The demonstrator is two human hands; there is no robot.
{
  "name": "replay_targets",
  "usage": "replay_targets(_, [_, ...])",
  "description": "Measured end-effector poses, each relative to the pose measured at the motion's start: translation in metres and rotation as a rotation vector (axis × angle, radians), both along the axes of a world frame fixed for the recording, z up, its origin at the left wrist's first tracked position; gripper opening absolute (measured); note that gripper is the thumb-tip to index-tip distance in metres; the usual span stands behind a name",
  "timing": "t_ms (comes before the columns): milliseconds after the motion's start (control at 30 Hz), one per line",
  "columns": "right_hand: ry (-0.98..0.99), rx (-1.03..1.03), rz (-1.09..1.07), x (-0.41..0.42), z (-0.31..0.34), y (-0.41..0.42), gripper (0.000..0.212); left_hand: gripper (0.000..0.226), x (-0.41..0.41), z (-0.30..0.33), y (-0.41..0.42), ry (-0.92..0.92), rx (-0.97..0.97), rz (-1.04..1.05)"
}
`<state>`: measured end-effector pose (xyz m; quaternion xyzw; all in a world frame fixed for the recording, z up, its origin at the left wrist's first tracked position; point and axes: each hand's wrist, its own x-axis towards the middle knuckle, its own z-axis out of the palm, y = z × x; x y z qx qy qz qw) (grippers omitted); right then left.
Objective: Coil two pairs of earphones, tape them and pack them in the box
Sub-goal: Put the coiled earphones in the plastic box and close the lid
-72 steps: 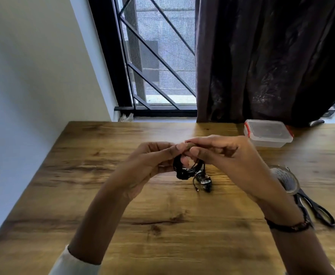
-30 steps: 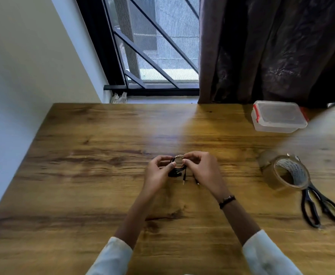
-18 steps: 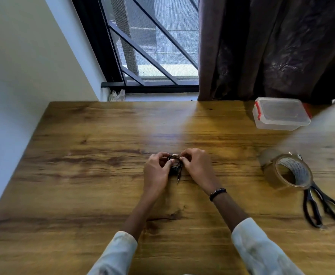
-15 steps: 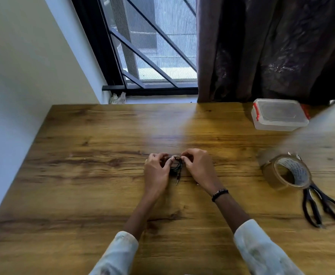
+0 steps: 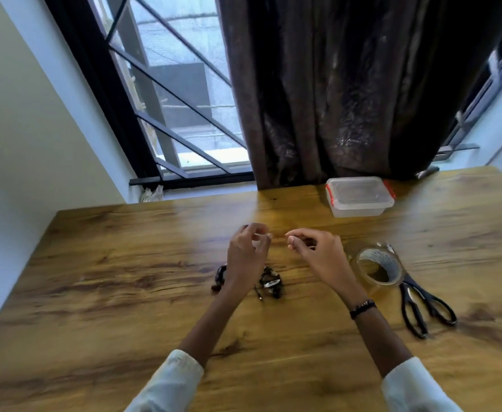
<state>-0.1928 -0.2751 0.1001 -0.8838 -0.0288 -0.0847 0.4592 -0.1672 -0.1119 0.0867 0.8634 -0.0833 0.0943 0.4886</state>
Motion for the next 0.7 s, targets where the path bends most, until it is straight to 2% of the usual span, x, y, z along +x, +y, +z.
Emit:
replay_targets(167, [-0.065,-0.05,-0.063,0.014,0.017,-0.064,0.012,0.009,0.023,0.021,-0.053,-0.01,-0.046,-0.058])
replay_targets(300, [-0.134,-0.164,-0.17,0.031,0.023,-0.113,0.01,0.018,0.041,0.025,-0.092,0.068,-0.082,-0.028])
replay_targets(500, [-0.042,-0.244,-0.261,0.076,0.002,-0.192,0.018,0.025,0.069,0.016,-0.142,0.183,-0.097,0.024])
replay_targets(633, [0.046,-0.258,-0.33,0.104,-0.015,-0.224,0.033,0.033,0.087,0.005,-0.166,0.243,-0.059,0.068])
replay_targets(700, [0.054,-0.303,-0.318,0.117,-0.022,-0.235,0.033,0.04,0.096,0.0,-0.177,0.276,-0.056,0.089])
